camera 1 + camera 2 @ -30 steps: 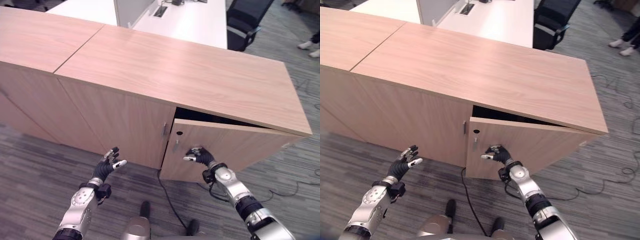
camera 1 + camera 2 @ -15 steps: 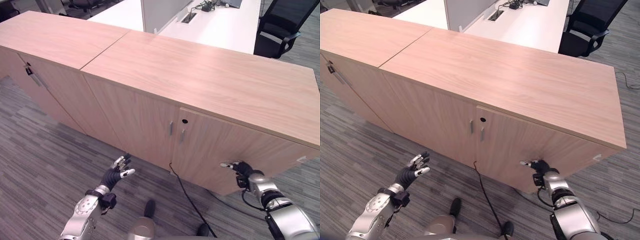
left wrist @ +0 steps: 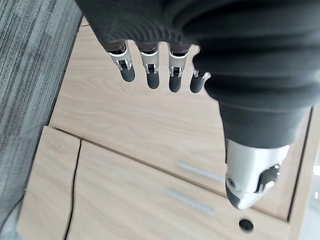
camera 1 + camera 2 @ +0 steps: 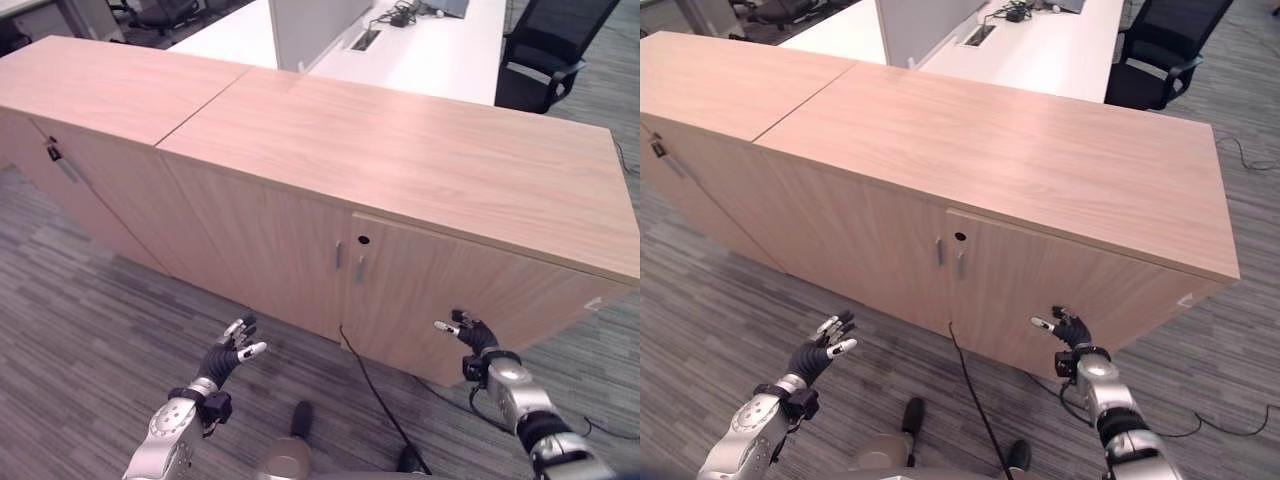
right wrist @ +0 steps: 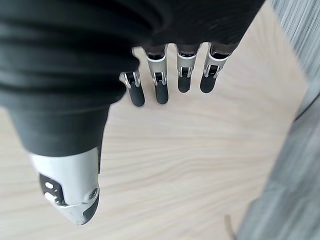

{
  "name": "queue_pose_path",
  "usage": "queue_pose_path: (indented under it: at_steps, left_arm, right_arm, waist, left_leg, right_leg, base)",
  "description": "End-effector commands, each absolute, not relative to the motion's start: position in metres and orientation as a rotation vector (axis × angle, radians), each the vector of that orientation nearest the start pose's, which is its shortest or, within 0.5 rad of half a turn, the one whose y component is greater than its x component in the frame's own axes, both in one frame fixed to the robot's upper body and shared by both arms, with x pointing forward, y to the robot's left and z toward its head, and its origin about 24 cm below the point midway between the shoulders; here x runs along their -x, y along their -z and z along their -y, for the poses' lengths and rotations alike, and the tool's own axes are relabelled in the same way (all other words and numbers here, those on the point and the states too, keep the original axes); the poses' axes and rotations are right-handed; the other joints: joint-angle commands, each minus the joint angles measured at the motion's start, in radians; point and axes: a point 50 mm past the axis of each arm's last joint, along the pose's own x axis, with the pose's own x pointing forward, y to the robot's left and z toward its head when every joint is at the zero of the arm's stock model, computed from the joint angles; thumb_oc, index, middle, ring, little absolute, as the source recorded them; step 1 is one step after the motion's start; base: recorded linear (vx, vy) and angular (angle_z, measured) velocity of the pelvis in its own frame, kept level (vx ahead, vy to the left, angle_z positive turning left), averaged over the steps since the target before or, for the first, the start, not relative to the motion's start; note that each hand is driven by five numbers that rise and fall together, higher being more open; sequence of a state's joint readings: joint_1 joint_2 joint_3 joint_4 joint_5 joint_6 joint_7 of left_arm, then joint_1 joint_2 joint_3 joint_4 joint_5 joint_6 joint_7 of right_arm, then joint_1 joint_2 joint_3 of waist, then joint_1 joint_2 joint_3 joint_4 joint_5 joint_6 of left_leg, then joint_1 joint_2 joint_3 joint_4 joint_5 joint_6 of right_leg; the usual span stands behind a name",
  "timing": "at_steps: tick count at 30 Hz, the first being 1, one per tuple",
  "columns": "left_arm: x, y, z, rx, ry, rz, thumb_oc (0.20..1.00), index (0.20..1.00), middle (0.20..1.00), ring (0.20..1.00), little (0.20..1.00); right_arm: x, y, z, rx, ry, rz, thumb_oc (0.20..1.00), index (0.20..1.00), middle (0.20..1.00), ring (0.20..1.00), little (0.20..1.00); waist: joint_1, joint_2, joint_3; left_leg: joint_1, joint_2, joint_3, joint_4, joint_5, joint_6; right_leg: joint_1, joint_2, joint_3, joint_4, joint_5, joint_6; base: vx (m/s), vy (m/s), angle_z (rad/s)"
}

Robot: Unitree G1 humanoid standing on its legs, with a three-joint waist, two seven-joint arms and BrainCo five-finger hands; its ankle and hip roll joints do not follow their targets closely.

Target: Put the empty folder in the office cabinet

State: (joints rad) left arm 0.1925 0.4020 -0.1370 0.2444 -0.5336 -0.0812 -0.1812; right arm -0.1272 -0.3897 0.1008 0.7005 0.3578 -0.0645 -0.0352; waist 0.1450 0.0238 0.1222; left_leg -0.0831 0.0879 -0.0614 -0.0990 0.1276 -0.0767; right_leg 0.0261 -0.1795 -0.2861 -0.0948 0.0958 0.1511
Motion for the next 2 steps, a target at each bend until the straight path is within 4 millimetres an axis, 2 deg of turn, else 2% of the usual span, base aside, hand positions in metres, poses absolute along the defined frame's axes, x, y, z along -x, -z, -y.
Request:
queue_pose_path:
  at_steps: [1,2]
  left_arm:
    - [-0.2044,0.0227,-0.2241,0.119,0.110,-0.278,1.000,1.000,1.000,1.000,1.000]
    - [-0.2037,0.0231,-0.2242,0.118,0.111,-0.281,1.000,1.000,1.000,1.000,1.000]
  right_arm:
    - [-0.2616,0.0271,0.2546,0.083,0.177,-0.328,1.000,1.000,1.000,1.000,1.000]
    - [-0.2603,0.0279,0.2544,0.083,0.178,-0.331,1.000,1.000,1.000,1.000,1.000]
  waist:
    - [0.008,-0.056,-0.027]
    - [0.008,-0.057,-0.030]
  left_leg:
    - [0.111,0.003,-0.013,0.019,-0.118,-0.005]
    - [0.111,0.003,-0.013,0.019,-0.118,-0.005]
  right_leg:
    - [0.109,0.018,-0.048,0.016,-0.112,0.019]
    - [0.109,0.018,-0.048,0.015,-0.113,0.019]
  base:
    - [0.02,0.003,0.05]
    - [0.01,-0.001,0.07]
